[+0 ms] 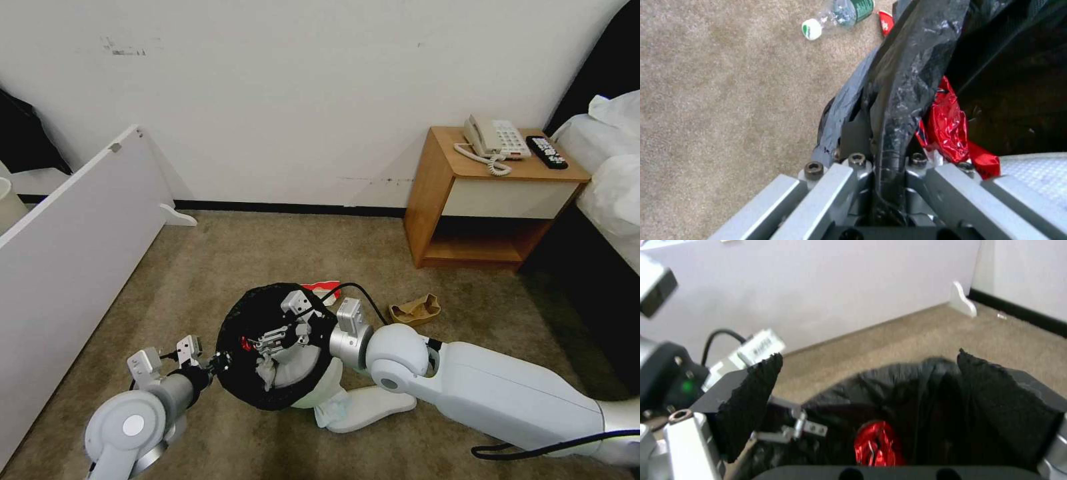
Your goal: Pick up the trash bin and place the garbage on the floor into it.
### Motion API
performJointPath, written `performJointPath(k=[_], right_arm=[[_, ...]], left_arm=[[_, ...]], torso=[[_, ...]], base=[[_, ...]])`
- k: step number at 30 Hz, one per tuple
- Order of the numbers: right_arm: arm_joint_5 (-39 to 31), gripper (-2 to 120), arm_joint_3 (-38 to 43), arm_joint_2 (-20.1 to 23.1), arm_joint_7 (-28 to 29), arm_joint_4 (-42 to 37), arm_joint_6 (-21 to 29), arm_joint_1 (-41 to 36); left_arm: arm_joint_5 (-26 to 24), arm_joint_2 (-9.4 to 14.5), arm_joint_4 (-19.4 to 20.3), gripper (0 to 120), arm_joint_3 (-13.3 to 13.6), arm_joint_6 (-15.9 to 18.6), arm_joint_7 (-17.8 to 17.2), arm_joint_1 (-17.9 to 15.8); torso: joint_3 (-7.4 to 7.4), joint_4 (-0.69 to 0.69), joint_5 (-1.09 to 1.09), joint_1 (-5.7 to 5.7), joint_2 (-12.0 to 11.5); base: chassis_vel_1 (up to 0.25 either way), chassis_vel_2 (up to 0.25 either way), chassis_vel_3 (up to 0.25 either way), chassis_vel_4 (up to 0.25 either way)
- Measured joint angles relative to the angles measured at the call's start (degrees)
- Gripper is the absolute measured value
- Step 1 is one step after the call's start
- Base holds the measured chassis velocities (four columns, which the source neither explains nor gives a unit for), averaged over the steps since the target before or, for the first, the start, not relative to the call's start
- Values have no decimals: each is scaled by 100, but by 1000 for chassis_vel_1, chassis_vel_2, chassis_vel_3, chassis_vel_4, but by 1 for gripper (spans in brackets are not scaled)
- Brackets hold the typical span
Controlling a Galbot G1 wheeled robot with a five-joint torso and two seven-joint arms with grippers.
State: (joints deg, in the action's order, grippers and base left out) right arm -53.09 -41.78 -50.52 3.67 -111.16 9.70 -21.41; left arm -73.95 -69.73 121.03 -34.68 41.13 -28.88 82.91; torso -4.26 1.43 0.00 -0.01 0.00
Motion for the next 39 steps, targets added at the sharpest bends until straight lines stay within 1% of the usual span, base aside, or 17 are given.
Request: performJointPath(k=[4, 10, 15, 17, 18, 20, 21, 22, 23, 25, 26, 28, 29, 30, 32, 34, 39], right_arm=[[-47, 100, 131, 39, 28, -131, 2, 130], [-183, 100, 464, 397, -148, -553, 25, 633], [-207, 100, 567, 581, -246, -680, 24, 704], [-214, 100, 814, 1109, -560, -936, 24, 706], [-214, 100, 814, 1109, -560, -936, 24, 706], [-68, 100, 1231, 1643, -751, -1111, 54, 266], [-68, 100, 1231, 1643, -751, -1111, 54, 266], [48, 100, 1502, 1883, -730, -1189, 119, -102], [48, 100, 1502, 1883, -730, -1189, 119, -102], [329, 100, 1907, 2328, -659, -1292, 221, -697], [329, 100, 1907, 2328, -659, -1292, 221, -697], [720, 100, 2130, 2718, -728, -1344, 248, -1055], [720, 100, 2130, 2718, -728, -1344, 248, -1055], [984, 100, 2211, 2931, -801, -1355, 256, -1202], [1156, 100, 2244, 3015, -865, -1350, 270, -1255], [1745, 100, 2282, 3119, -1141, -1219, 288, -1300], [2070, 100, 2157, 3118, -1368, -989, 302, -1333]], left_arm=[[-3, 11, 0, 2, -26, -2, -2, 12], [69, -5, -4, 2, -121, -5, -7, 67], [118, -30, -36, 2, -165, -6, -2, 72], [259, -108, -108, 2, -260, -13, 59, 51], [259, -108, -108, 2, -260, -13, 59, 51], [298, -156, -117, 2, -325, -32, 68, 38], [298, -156, -117, 2, -325, -32, 68, 38], [314, -151, -115, 2, -326, -36, 68, 38], [314, -151, -115, 2, -326, -36, 68, 38], [363, -157, -118, 2, -318, -50, 77, 25], [363, -157, -118, 2, -318, -50, 77, 25], [389, -199, -123, 2, -299, -58, 82, 8], [389, -199, -123, 2, -299, -58, 82, 8], [416, -213, -123, 2, -279, -61, 83, 6], [436, -216, -124, 2, -270, -62, 85, 5], [475, -212, -137, 2, -272, -68, 98, 6], [487, -170, -138, 2, -341, -72, 118, 13]], torso=[[0, 0, 0, 0, 0], [0, -1, 0, 0, 0], [0, 0, 0, 0, 0], [0, 1, -1, 0, 0], [0, 1, -1, 0, 0], [0, 0, 2, 0, 0], [0, 0, 2, 0, 0], [0, 0, 2, 0, 0], [0, 0, 2, 0, 0], [0, 3, 4, 0, 0], [0, 3, 4, 0, 0], [0, 3, 2, 0, 0], [0, 3, 2, 0, 0], [0, 1, 1, 0, 0], [0, 1, 1, 0, 0], [0, 0, 0, 0, 0], [0, -1, 1, 0, 0]], base=[[0, 0, 0, 0], [0, 0, 0, 0], [0, 0, 0, 0], [0, 0, 0, 0], [0, 0, 0, 0], [0, 0, 0, 0], [0, 0, 0, 0], [0, 0, 0, 0], [0, 0, 0, 0], [0, 0, 0, 0], [0, 0, 0, 0], [0, 0, 0, 0], [0, 0, 0, 0], [0, 0, 0, 0], [0, 0, 0, 0], [0, 0, 0, 0], [0, 0, 0, 0]])
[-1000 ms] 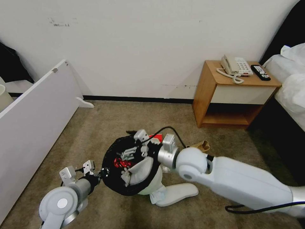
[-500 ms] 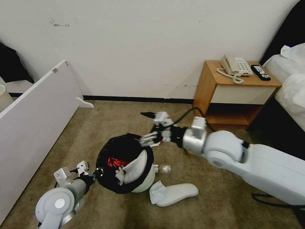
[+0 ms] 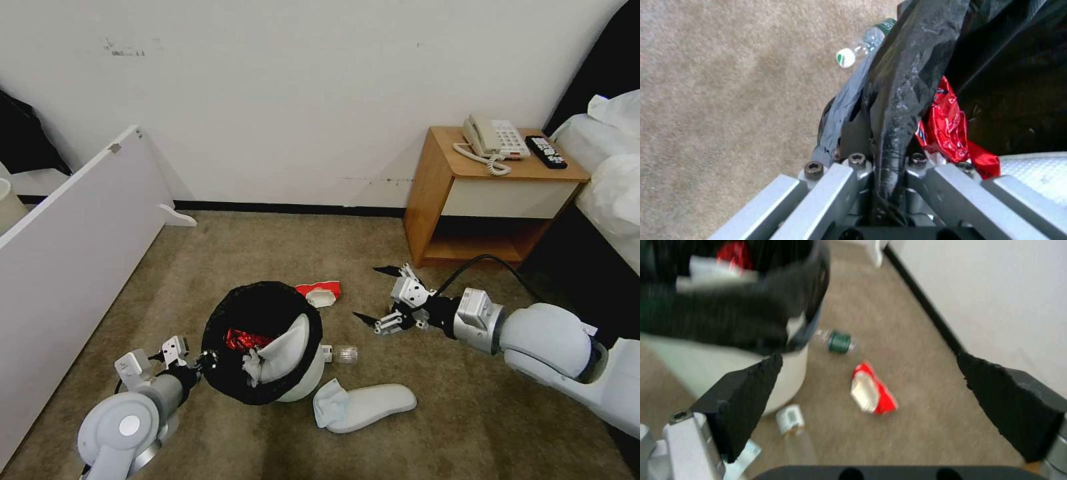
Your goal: Pick up the trash bin and place the garbage on the floor into it.
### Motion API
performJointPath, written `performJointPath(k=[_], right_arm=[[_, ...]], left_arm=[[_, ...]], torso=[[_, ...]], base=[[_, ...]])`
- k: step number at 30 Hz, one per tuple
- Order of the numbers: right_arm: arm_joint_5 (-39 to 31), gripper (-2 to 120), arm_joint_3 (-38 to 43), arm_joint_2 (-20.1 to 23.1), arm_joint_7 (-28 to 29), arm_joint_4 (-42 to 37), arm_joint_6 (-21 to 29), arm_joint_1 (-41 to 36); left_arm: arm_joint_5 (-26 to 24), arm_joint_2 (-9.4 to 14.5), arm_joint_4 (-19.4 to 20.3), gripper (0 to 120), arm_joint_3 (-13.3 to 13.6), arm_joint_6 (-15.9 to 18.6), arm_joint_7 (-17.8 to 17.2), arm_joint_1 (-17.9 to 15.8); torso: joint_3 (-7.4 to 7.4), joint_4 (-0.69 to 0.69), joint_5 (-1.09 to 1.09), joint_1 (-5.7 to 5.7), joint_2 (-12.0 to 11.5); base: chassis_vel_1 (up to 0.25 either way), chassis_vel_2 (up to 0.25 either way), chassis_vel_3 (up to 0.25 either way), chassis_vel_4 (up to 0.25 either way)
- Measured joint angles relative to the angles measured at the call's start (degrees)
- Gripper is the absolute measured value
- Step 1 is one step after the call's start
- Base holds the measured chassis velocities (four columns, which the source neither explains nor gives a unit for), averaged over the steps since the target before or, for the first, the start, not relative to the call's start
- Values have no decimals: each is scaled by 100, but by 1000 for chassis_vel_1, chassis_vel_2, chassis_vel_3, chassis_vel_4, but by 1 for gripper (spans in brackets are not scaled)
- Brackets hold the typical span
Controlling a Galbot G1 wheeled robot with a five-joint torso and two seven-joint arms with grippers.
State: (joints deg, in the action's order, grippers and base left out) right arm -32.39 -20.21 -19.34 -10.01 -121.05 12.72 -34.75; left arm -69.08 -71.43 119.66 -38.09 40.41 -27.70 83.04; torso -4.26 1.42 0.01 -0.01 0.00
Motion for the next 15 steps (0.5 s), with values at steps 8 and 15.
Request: performJointPath(k=[8, 15], right_arm=[[-94, 100, -622, -224, -121, 780, -50, -1], [21, 100, -1088, -589, -126, 1473, -156, 63]], left_arm=[[73, 30, 37, 2, -130, -19, 155, 79], [197, -42, 16, 2, -171, -46, 245, 83]], torso=[[0, 0, 1, 0, 0], [0, 2, -1, 0, 0]], base=[[0, 0, 0, 0], [0, 0, 0, 0]])
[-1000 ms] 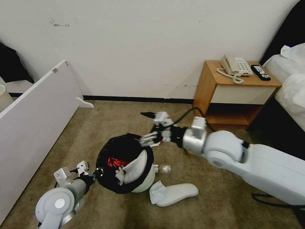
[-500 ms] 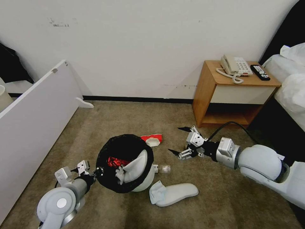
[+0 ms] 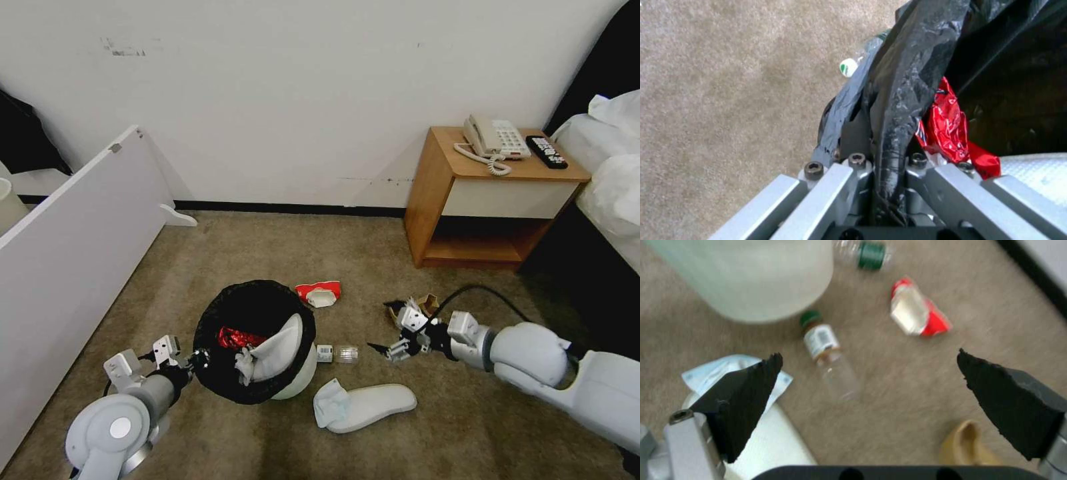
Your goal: Pick up the trash bin and place the garbage on the floor into it.
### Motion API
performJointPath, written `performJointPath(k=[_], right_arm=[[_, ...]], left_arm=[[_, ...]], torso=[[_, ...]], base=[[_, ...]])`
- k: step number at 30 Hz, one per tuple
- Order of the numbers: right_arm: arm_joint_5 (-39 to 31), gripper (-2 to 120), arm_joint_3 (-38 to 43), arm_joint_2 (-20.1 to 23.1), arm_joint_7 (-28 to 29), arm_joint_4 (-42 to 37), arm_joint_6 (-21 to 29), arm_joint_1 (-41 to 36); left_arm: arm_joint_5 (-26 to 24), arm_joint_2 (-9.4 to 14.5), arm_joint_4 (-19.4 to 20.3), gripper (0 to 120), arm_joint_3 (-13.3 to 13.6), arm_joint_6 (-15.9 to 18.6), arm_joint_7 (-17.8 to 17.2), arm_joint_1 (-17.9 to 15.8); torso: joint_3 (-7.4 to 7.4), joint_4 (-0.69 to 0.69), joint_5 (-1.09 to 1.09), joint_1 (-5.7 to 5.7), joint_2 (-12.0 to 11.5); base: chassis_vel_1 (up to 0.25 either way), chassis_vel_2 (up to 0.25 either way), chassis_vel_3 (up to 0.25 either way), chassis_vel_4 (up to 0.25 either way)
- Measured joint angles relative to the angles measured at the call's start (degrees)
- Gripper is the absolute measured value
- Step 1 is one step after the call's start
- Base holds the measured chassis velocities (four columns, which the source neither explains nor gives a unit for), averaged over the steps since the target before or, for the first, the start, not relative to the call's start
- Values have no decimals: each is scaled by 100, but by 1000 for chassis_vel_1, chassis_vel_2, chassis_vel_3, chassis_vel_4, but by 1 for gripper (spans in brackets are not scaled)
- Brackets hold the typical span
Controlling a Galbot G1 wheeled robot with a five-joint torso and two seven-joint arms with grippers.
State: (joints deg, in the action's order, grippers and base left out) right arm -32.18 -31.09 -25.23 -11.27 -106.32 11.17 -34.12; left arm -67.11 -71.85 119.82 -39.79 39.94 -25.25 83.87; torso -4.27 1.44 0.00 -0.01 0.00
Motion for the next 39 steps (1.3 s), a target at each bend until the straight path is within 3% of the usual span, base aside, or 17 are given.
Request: performJointPath(k=[2, 14, 24, 34, 39], right_arm=[[30, 100, -397, -370, 31, 539, -71, 7], [-26, 100, -735, -517, 19, 1014, -111, 24], [-40, 100, -779, -715, -1, 1281, -141, 30], [-120, 100, -916, -1273, 93, 1556, -252, 105], [-656, 100, -1042, -1560, 193, 1745, -324, 124]], left_arm=[[76, 26, 0, 2, -90, -21, 44, 16], [214, -139, -53, 2, -106, -41, 99, -65], [250, -143, -99, 2, -92, -47, 113, -65], [330, -134, -127, 2, -65, -49, 132, -28], [353, -125, -130, 2, -65, -51, 134, -12]], torso=[[0, -2, 1, 0, 0], [0, -1, -1, 0, 0], [0, -1, 0, 0, 0], [0, -1, 0, 0, 0], [0, -1, -1, 0, 0]], base=[[0, 0, 0, 0], [0, 0, 0, 0], [0, 0, 0, 0], [0, 0, 0, 0], [0, 0, 0, 0]])
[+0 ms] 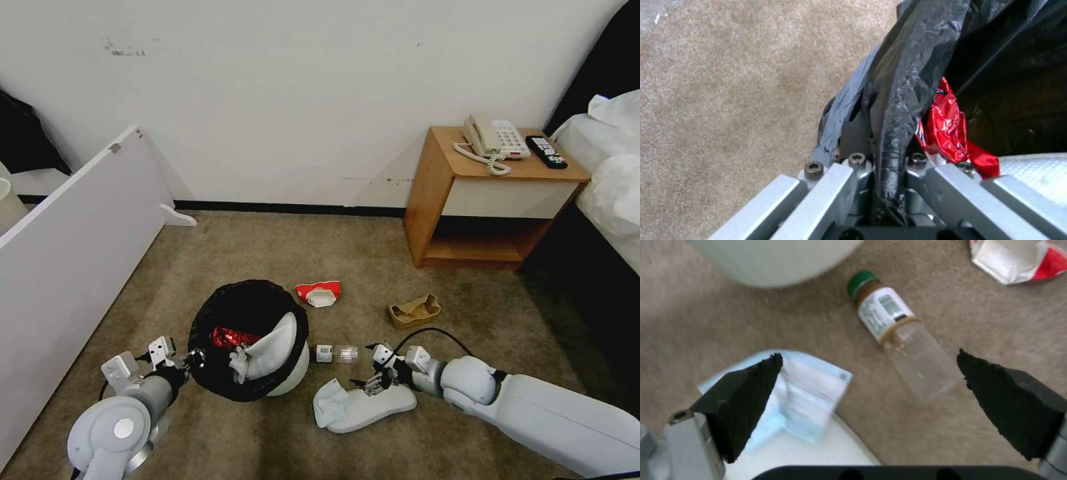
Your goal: Pick up the trash bin and place the garbage on the floor into it.
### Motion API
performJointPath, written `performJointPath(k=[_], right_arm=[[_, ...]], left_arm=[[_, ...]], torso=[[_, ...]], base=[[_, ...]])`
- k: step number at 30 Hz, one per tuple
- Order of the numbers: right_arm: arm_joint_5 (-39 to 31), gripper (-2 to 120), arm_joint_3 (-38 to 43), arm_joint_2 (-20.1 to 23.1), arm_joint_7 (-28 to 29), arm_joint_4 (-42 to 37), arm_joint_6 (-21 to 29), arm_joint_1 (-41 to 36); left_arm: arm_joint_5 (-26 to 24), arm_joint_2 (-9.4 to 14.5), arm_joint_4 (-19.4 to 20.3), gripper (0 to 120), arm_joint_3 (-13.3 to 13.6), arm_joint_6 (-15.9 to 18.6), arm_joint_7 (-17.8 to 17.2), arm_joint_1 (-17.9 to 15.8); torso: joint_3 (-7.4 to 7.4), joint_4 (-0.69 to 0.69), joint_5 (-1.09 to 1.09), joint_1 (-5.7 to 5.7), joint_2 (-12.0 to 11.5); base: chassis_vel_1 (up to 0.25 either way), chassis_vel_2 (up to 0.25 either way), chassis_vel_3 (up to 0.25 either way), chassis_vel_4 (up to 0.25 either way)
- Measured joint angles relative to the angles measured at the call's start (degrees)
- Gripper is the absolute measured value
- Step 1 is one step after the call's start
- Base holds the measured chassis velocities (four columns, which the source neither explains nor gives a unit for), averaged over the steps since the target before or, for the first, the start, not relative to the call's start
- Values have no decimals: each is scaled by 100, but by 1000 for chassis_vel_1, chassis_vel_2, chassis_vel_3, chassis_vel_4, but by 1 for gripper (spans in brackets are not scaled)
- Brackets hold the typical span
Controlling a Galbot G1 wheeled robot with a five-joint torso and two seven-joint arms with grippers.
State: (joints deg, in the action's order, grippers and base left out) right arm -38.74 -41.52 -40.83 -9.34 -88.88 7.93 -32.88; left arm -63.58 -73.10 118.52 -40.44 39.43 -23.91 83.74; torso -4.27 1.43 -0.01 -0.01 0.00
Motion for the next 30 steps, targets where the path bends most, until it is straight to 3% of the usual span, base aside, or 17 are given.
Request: performJointPath(k=[10, 30], right_arm=[[-1065, 100, -190, -256, 376, 30, -20, -55], [-1525, 100, -312, -566, 768, 14, 23, -179]], left_arm=[[9, 56, -8, 2, -15, -3, 13, 6], [0, 100, 49, 2, -76, -3, 21, 70]], torso=[[0, 0, 1, 0, 0], [0, 0, 0, 0, 0]], base=[[0, 0, 0, 0], [0, 0, 0, 0]])
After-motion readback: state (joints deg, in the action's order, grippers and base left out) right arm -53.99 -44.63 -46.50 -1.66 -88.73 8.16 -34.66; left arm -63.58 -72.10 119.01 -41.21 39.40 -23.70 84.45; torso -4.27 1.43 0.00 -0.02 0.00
